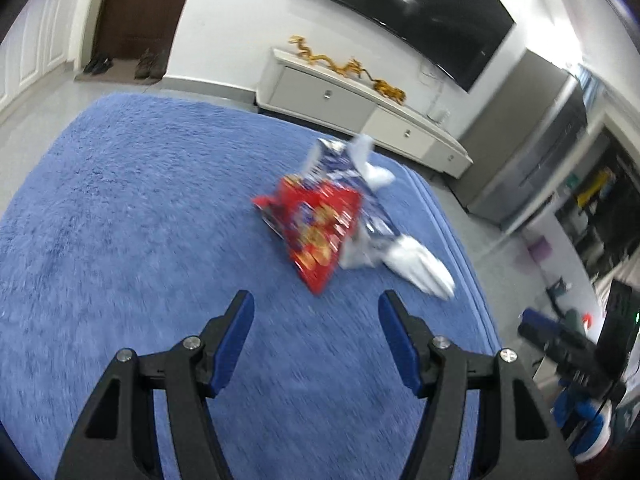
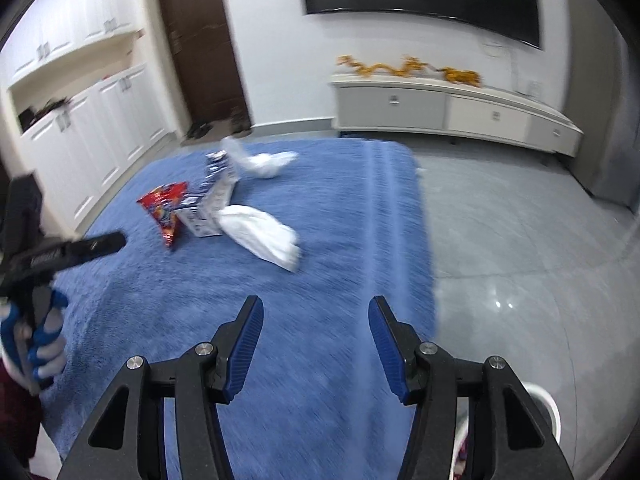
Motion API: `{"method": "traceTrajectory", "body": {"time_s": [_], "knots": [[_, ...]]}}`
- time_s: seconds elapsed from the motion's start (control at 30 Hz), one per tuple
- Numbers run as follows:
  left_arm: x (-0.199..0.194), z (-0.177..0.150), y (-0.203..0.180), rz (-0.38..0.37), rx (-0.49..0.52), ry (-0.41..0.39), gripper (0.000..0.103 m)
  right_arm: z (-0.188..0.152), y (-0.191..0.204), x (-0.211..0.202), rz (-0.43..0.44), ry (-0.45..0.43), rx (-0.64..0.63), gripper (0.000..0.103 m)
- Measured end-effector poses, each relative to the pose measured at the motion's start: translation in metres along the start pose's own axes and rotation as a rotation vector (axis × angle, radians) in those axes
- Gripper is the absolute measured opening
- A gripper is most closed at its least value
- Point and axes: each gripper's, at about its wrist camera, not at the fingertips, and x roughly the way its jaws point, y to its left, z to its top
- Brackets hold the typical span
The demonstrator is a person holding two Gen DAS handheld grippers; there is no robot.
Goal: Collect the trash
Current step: 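Grasp red snack bag with left tool while right tool grasps white tissue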
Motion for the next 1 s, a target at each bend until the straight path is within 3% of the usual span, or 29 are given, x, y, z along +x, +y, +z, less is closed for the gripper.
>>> {"method": "traceTrajectory", "body": {"time_s": [0.23,0.6,0.83,0.93,1.0], "knots": [[0.033,0.032,0.020,-0.030,-0.059,0.020,0.062,0.026,0.021,0.055,0.073,0.046,-0.078,0.055],[0.071,0.049,0.025,-0.018,-0.100,0.053,0.062,0.047,0.033,0.098,0.064,0.078,-0.173,0.055],[0.080,0.054,0.023,0.022,-0.091,0.057,0.047,0.052,0.043,0.116,0.086,0.101,-0.210,0.055],[0.083,0.056,0.021,0.036,-0.080,0.053,0.045,0.052,0.045,0.120,0.093,0.110,-0.215,0.046],[0.085,0.056,0.019,0.037,-0.071,0.055,0.034,0.048,0.047,0.122,0.092,0.119,-0.226,0.037]]}}
